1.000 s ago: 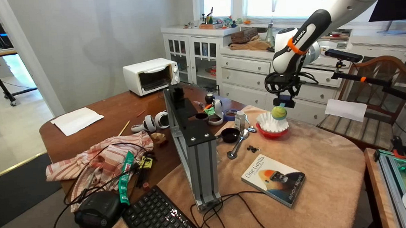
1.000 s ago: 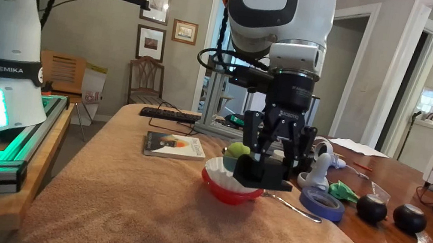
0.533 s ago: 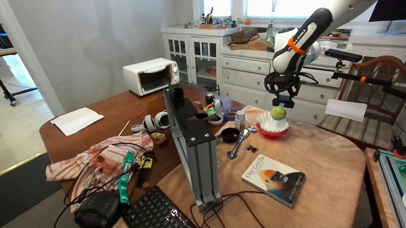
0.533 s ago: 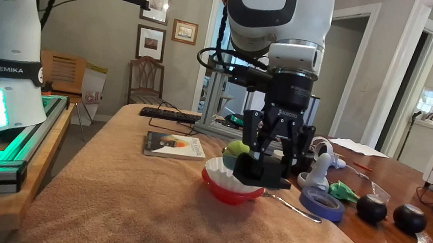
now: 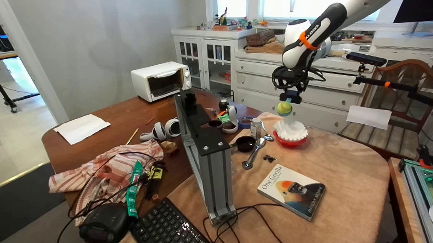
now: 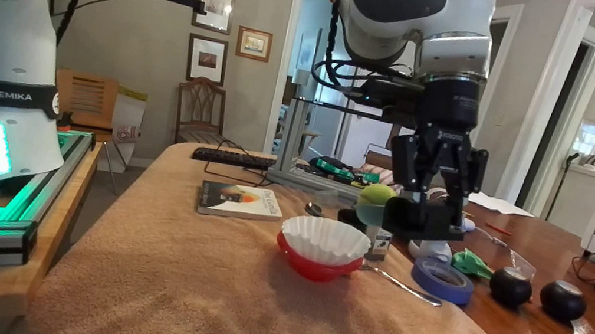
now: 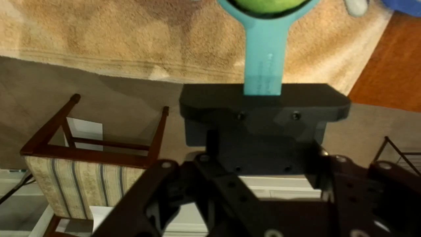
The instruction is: Use the blue ladle to scoop the green ball and put it in the grey masking tape hole
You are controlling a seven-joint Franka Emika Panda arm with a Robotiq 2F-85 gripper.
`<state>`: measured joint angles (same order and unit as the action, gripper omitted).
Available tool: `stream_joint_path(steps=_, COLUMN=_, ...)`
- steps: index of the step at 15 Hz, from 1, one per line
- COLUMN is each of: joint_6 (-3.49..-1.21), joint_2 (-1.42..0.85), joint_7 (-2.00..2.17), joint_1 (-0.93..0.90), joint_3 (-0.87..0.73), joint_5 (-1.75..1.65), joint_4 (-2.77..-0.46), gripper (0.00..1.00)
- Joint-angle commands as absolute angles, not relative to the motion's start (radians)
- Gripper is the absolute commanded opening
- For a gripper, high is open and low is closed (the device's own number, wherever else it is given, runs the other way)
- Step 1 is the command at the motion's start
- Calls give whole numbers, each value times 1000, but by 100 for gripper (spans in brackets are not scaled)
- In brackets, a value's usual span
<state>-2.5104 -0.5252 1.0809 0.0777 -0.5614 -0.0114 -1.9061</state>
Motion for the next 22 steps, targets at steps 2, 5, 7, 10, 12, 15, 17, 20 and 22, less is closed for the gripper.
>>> stream_joint_path(steps=2, joint_6=-2460, joint_2=-612, joint_7=1121, joint_1=133, joint_3=-522, joint_5=-50, joint_4=-1711, gripper=35)
stream_joint_path(steps=5, joint_6=-2430, joint_2=-677, joint_7=1131, joint_1=155, joint_3=-493, joint_5=-45, joint_4=-1587, gripper=35)
stream_joint_path(steps=7, joint_6=-2408, joint_2=-727, joint_7=1141, joint_1=161, joint_3=-476, joint_5=-47, joint_4=-1503, gripper=35)
stream_joint_path(steps=10, joint_6=-2347, joint_2=-808, joint_7=1138, joint_1=176, joint_3=-443, joint_5=-41, joint_4=-1362, gripper=35)
stream_joint_path(steps=12, joint_6=-2403, joint_2=-749, joint_7=1131, joint_1=164, joint_3=-444, joint_5=-47, joint_4=-1460, gripper=60)
stream_joint_path(steps=15, joint_6=-2403, joint_2=-750, joint_7=1130, joint_1=169, joint_3=-444, joint_5=-46, joint_4=-1463, gripper=60)
stream_joint_path(steps=17, joint_6=-2407, joint_2=-771, joint_7=1163, joint_1=167, joint_3=-453, joint_5=-47, joint_4=-1444, gripper=35)
stream_joint_path(steps=20, joint_6=-2439, joint_2=-817, joint_7=1278, joint_1=126, joint_3=-493, joint_5=-89, joint_4=-1402, gripper=35)
stream_joint_path(steps=22, joint_6=-2448, joint_2=-841, joint_7=1339, joint_1=113, joint_3=-502, joint_5=-120, joint_4=-1376, gripper=35)
